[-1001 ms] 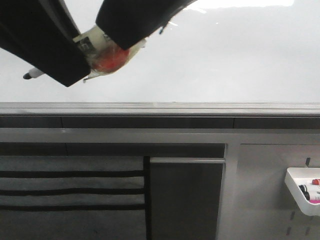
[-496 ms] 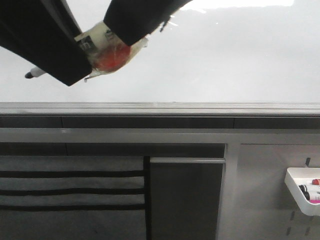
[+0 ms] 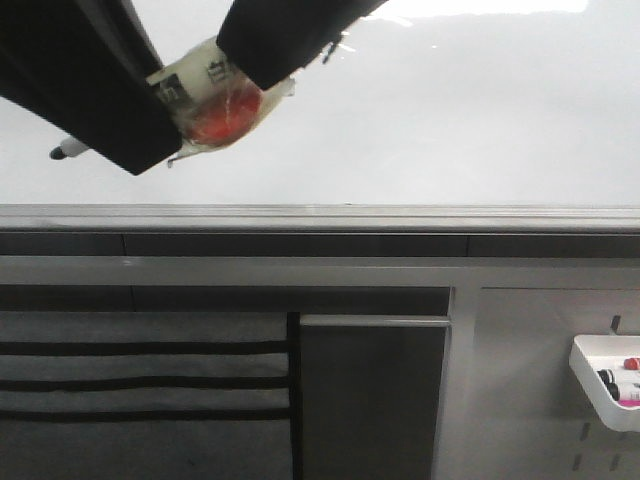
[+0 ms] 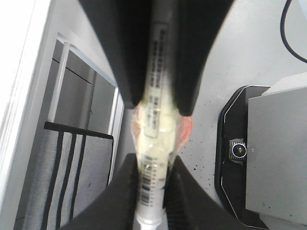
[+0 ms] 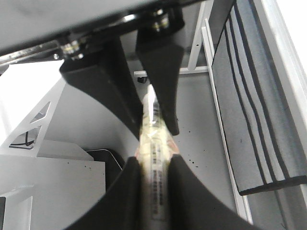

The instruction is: Write number 3 on whiteboard

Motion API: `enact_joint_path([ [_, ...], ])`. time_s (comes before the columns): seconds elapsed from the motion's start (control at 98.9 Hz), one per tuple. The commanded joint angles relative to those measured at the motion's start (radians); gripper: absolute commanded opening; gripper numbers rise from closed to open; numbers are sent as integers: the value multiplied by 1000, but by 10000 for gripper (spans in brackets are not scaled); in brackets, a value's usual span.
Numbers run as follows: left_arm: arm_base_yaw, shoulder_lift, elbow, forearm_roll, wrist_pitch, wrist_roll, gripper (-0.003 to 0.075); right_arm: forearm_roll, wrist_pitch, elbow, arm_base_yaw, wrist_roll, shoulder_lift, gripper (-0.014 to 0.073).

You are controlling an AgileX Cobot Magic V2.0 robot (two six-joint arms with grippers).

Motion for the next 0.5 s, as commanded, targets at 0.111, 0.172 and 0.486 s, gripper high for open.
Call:
enact_joint_path([
  [0.111, -5, -25, -34, -26, -69, -15, 258, 42, -19, -32, 1, -5, -23, -7],
  [0.172, -5, -28, -34, -20, -75, -22, 379, 29, -18, -32, 1, -5, -23, -7],
  [0.486, 99, -169, -29, -4, -106, -127, 504, -133, -104, -34, -101, 170, -107, -7],
])
